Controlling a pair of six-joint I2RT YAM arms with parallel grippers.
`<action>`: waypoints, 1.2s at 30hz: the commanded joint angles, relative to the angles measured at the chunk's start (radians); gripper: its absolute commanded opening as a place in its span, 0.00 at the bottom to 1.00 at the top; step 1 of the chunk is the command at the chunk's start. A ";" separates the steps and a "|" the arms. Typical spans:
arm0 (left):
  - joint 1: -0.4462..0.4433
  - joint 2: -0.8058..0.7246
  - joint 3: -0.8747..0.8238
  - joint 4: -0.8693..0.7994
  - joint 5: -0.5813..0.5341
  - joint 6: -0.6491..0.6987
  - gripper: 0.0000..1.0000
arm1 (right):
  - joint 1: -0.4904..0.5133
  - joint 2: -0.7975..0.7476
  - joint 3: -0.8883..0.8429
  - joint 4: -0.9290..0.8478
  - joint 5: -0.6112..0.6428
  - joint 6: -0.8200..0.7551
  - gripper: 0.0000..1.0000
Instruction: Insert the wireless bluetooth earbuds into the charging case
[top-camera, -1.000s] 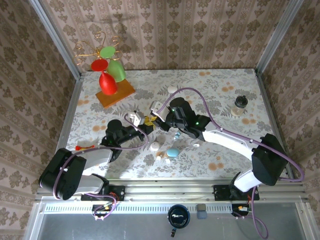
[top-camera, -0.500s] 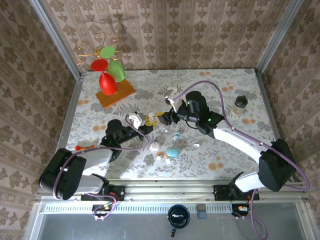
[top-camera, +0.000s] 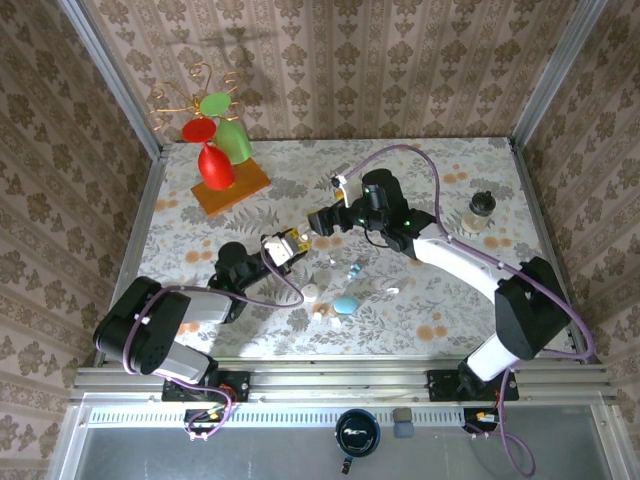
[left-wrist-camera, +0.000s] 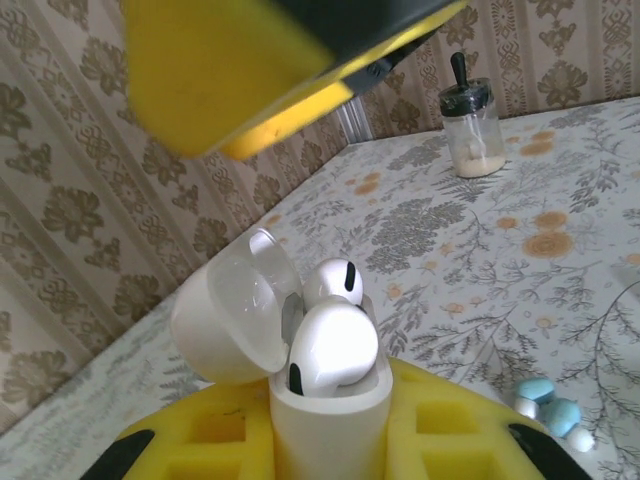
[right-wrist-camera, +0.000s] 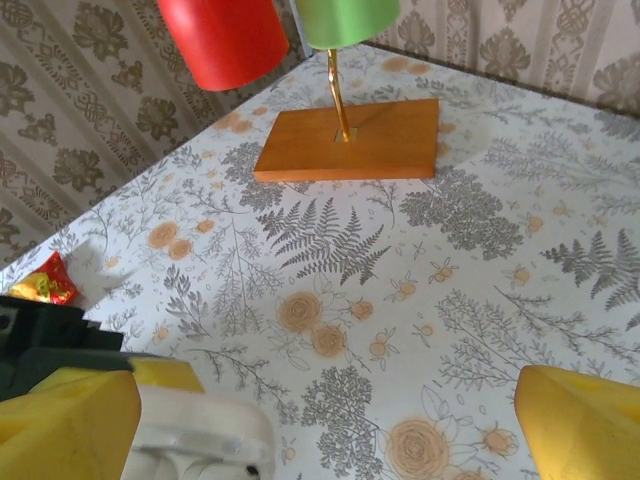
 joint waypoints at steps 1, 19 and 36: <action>-0.014 -0.010 -0.013 0.055 -0.005 0.084 0.00 | 0.003 0.057 0.067 -0.027 -0.043 0.086 0.97; -0.031 -0.078 -0.009 0.022 -0.023 0.080 0.00 | 0.033 0.054 0.021 -0.141 -0.029 -0.079 0.98; -0.028 -0.281 0.029 -0.340 0.264 -0.010 0.00 | -0.044 -0.262 -0.254 0.028 -0.230 -0.282 0.99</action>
